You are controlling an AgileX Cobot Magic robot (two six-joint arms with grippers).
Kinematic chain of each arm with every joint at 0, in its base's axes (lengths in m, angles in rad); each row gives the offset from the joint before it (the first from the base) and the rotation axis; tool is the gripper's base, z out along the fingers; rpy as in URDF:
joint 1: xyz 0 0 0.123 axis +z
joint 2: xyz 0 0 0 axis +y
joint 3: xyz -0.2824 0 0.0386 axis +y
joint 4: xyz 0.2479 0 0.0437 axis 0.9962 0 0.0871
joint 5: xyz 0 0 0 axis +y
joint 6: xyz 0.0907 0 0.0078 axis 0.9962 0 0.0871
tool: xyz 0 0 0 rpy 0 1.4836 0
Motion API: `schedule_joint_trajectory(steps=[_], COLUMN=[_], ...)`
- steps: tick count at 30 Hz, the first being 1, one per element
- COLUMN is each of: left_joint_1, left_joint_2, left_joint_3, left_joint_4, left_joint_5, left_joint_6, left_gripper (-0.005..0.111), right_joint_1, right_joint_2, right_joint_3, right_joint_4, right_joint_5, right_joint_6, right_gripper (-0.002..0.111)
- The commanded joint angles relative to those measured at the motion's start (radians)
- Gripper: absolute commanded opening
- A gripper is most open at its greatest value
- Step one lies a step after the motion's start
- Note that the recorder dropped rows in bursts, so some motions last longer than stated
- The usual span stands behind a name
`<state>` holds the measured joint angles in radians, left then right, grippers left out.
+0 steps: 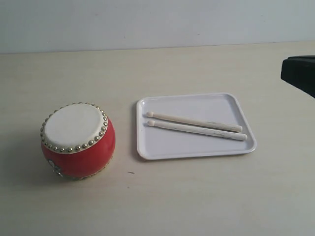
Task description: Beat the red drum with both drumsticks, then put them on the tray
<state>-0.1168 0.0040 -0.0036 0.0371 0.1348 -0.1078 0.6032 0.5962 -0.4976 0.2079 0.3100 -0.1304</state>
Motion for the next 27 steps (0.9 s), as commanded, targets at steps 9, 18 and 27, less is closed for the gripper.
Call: schedule_joint_trajectory(steps=[9, 18, 27], left_joint_1=[0.002, 0.002, 0.002], left_joint_2=[-0.004, -0.004, -0.004], left_joint_3=[0.004, 0.004, 0.004], left_joint_4=[0.004, 0.004, 0.004], left_joint_5=[0.003, 0.003, 0.003], left_joint_6=[-0.005, -0.001, -0.003], left_gripper=[0.0, 0.0, 0.0], right_joint_1=[-0.185, -0.324, -0.528], right_joint_2=[-0.105, -0.1, -0.294], right_joint_3=[0.003, 0.003, 0.19], right_joint_4=[0.002, -0.025, 0.068], right_joint_5=[-0.005, -0.016, -0.106], right_joint_6=[0.002, -0.006, 0.004], right_gripper=[0.0, 0.0, 0.0])
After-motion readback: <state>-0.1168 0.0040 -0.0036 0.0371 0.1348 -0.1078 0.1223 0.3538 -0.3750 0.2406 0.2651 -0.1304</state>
